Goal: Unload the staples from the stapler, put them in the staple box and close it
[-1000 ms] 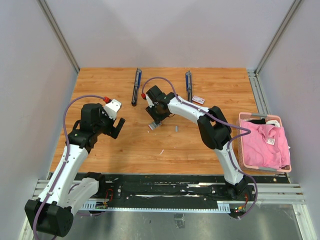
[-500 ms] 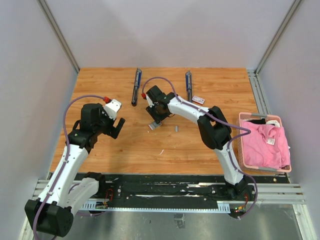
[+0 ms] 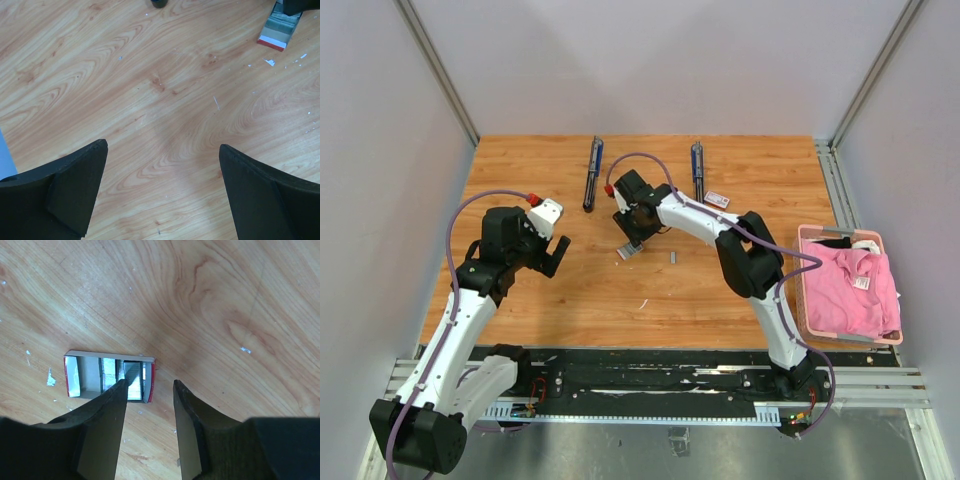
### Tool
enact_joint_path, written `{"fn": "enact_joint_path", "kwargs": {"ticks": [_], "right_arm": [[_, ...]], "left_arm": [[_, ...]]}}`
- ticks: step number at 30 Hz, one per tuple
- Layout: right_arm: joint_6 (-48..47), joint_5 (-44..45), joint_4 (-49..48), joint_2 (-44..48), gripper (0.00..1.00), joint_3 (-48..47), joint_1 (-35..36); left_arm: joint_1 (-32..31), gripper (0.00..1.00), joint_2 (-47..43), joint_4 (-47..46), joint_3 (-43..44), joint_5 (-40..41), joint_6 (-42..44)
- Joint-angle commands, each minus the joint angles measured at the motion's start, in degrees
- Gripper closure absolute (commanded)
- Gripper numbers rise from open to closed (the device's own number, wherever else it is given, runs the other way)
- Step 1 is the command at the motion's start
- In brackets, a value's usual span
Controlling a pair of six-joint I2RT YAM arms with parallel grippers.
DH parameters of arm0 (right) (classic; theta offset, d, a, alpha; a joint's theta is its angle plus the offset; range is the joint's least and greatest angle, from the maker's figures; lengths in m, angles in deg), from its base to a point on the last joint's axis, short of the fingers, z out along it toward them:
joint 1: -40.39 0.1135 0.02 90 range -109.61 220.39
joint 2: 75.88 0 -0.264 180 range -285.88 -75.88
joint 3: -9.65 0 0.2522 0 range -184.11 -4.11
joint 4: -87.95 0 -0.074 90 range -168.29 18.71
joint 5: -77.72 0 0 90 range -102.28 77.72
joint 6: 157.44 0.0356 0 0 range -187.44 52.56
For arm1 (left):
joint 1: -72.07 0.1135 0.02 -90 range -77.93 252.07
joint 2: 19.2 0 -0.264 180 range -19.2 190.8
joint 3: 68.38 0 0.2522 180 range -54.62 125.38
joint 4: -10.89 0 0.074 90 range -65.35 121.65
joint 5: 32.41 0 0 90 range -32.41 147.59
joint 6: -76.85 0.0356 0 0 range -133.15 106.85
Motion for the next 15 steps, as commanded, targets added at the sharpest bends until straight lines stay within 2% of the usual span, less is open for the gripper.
{"fn": "enact_joint_path", "kwargs": {"ticks": [1,15], "right_arm": [[1.2,-1.1,0.1,1.3,0.57,-1.4,-1.6],[2.9,-7.0,-1.5,1.7,0.56,0.1,-3.3]], "left_arm": [[0.2,0.02,-0.5,-1.3,-0.3,-0.2,0.4],[0.2,0.02,-0.5,-1.4,-0.3,-0.2,0.4]]}}
